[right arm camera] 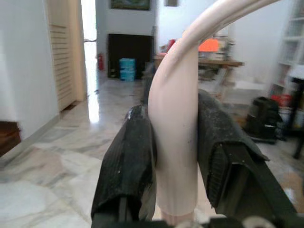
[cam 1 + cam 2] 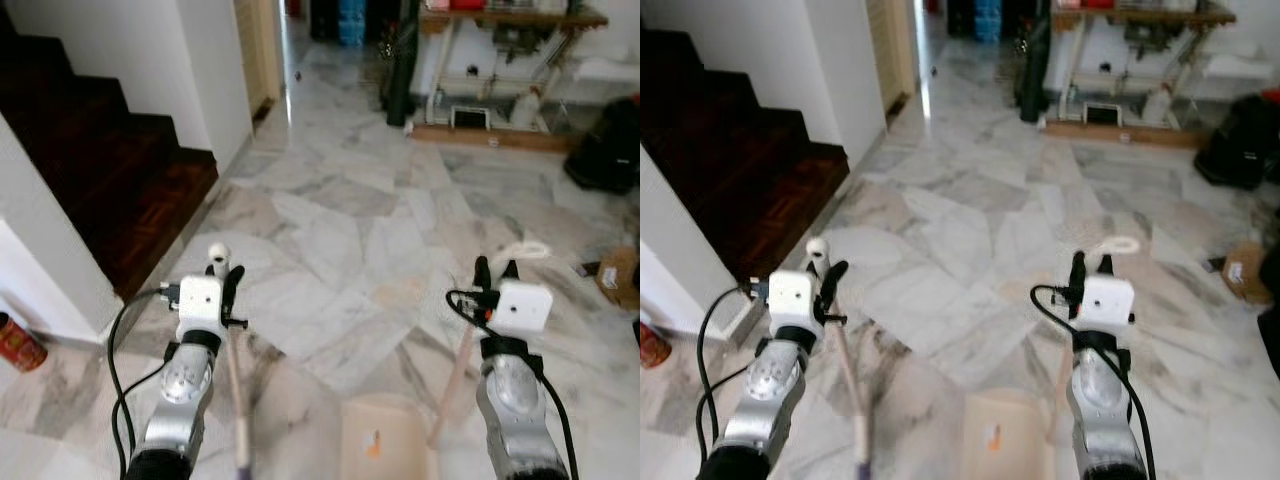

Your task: Sweep floor

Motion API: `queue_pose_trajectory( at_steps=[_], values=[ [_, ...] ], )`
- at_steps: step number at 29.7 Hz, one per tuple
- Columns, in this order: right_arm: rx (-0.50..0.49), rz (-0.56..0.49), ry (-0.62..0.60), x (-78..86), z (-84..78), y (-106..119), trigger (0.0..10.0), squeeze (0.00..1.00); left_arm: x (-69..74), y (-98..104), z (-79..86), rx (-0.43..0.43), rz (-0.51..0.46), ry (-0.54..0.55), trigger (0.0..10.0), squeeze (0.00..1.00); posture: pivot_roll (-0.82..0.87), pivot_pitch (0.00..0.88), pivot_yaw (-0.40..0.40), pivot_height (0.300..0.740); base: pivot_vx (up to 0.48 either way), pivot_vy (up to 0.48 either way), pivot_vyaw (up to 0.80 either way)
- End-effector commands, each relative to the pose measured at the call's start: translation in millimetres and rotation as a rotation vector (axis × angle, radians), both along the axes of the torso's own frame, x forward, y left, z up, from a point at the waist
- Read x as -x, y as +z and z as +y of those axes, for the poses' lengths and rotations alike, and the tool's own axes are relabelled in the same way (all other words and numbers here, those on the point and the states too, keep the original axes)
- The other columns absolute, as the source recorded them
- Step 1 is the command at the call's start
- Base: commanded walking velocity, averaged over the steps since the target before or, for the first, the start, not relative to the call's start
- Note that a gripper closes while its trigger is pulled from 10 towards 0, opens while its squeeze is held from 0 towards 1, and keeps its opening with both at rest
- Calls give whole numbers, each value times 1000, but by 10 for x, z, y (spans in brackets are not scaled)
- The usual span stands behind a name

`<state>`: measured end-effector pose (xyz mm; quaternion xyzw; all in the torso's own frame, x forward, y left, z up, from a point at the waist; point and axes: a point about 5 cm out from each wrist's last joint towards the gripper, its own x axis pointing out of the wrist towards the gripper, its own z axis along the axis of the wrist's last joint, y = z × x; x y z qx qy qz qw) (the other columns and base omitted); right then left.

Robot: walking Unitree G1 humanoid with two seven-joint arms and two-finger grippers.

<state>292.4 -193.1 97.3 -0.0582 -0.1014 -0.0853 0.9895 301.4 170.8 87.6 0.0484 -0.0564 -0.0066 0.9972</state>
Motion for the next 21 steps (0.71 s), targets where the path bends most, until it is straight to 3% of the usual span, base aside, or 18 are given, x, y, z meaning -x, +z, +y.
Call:
queue_pose_trajectory(
  at_steps=[1, 21],
  values=[
    [-14, -62, 7, -22, 15, 123, 10000, 0, -48, 109, 0, -11, -52, -6, 10000, 0, -52, 0, -1, 740, 330, 0, 0],
    [-24, -74, 13, -60, 24, 169, 10000, 0, -80, 153, 50, -10, -67, 27, 10000, 0, -48, 0, -3, 740, 331, 0, 0]
  ],
)
